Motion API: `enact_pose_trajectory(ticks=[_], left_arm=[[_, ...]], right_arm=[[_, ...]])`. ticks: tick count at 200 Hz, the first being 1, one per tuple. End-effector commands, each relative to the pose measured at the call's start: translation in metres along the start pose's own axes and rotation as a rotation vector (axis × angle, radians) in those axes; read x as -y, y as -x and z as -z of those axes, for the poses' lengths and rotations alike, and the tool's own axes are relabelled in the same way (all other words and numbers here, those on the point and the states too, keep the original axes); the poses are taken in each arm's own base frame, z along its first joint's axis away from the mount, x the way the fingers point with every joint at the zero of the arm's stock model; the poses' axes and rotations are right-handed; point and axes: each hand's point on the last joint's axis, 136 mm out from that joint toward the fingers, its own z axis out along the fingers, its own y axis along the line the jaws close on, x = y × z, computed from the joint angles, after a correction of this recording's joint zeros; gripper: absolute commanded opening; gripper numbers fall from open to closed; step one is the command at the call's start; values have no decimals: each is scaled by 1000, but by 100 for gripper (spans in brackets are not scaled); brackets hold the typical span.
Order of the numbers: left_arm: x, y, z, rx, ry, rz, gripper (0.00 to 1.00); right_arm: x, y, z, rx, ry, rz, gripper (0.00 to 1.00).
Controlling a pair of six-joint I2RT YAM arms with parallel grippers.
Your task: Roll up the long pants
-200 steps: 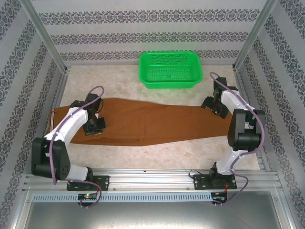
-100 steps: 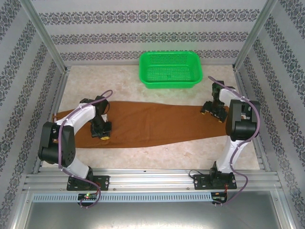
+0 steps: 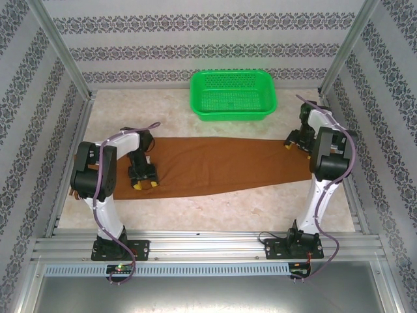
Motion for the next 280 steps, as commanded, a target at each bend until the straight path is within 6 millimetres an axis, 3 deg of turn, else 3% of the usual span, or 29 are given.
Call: enact_pose_trajectory(ticks=[1, 27, 40, 56, 81, 105, 121, 142, 187, 245, 260, 267, 276, 280], left_arm=[[-5, 43, -2, 78, 1, 46, 53], [-9, 72, 6, 98, -25, 59, 53], [-1, 85, 27, 165, -50, 43, 53], [13, 92, 61, 272, -131, 32, 55], [12, 91, 103, 403, -151, 37, 59], [10, 94, 122, 453, -137, 38, 59], [12, 98, 124, 459, -145, 38, 59], [13, 105, 119, 442, -141, 49, 58], [30, 116, 119, 419, -211, 40, 56], [29, 117, 120, 428, -211, 42, 55], [32, 118, 120, 427, -222, 39, 55], [32, 119, 120, 429, -227, 40, 54], [33, 120, 121, 434, -226, 40, 54], [33, 121, 121, 435, -228, 38, 53]], right_arm=[[29, 9, -11, -17, -66, -46, 82], [38, 16, -11, -3, -68, -67, 85], [41, 18, -10, -4, -48, -90, 85], [48, 17, 5, 52, -51, -108, 87], [76, 1, 33, 142, -53, -170, 91], [117, -17, 46, 171, -25, -280, 94], [141, -26, 50, 185, -12, -342, 95], [151, -30, 44, 155, 7, -389, 95], [148, -25, 13, 84, 37, -429, 96], [146, -21, -30, 8, 33, -447, 95], [148, -18, -40, -1, 24, -454, 92], [148, -15, -44, -5, 30, -461, 86], [147, -11, -45, -13, 51, -461, 63], [147, -8, -45, -7, 57, -463, 41]])
